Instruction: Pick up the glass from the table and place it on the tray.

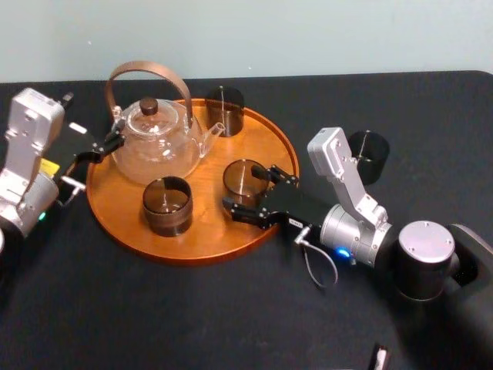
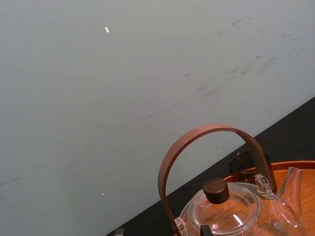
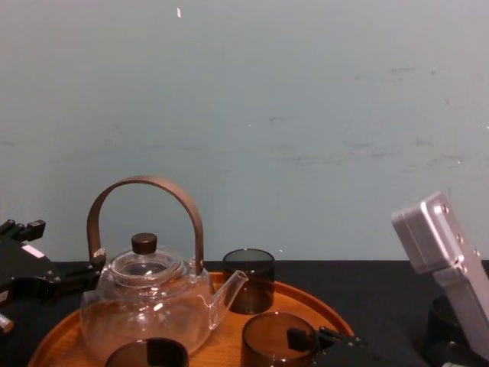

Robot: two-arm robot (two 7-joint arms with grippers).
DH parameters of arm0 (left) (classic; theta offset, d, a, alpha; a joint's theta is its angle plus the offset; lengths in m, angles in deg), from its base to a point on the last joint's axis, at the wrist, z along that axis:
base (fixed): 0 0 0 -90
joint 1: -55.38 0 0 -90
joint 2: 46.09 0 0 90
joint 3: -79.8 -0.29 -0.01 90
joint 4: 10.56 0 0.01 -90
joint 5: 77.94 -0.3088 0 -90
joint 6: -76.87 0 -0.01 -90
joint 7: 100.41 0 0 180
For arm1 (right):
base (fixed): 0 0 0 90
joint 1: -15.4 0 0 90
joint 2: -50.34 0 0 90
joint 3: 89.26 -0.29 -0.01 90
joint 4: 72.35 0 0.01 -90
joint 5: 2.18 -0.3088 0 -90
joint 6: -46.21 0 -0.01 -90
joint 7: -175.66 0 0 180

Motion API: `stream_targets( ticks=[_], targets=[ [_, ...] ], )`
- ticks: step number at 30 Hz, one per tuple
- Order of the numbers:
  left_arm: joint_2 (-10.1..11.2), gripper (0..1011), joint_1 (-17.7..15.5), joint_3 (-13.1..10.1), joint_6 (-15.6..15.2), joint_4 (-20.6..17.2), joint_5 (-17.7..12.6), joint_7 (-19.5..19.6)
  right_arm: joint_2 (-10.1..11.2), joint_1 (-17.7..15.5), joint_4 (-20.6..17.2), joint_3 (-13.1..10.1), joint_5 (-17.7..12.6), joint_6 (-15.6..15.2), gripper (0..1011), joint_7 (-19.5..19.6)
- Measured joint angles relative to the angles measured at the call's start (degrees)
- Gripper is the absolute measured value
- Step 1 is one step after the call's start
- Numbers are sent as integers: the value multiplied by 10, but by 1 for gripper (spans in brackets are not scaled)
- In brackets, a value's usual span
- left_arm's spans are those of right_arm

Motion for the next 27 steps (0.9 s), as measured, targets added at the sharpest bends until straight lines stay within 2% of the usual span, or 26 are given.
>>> stream_targets(
  ticks=[13, 17, 24, 27],
  targets=[
    [0, 1001, 0, 0, 0, 0, 0, 0, 1, 0, -2, 0, 0, -1, 908, 1],
    [0, 1001, 0, 0, 0, 0, 0, 0, 2, -1, -3, -1, 0, -1, 993, 1],
    [0, 1001, 0, 0, 0, 0, 0, 0, 4, -3, -6, -2, -7, -4, 1002, -4],
    [0, 1001, 0, 0, 0, 0, 0, 0, 9, -8, -17, -3, -12, -15, 1002, -3]
  ],
)
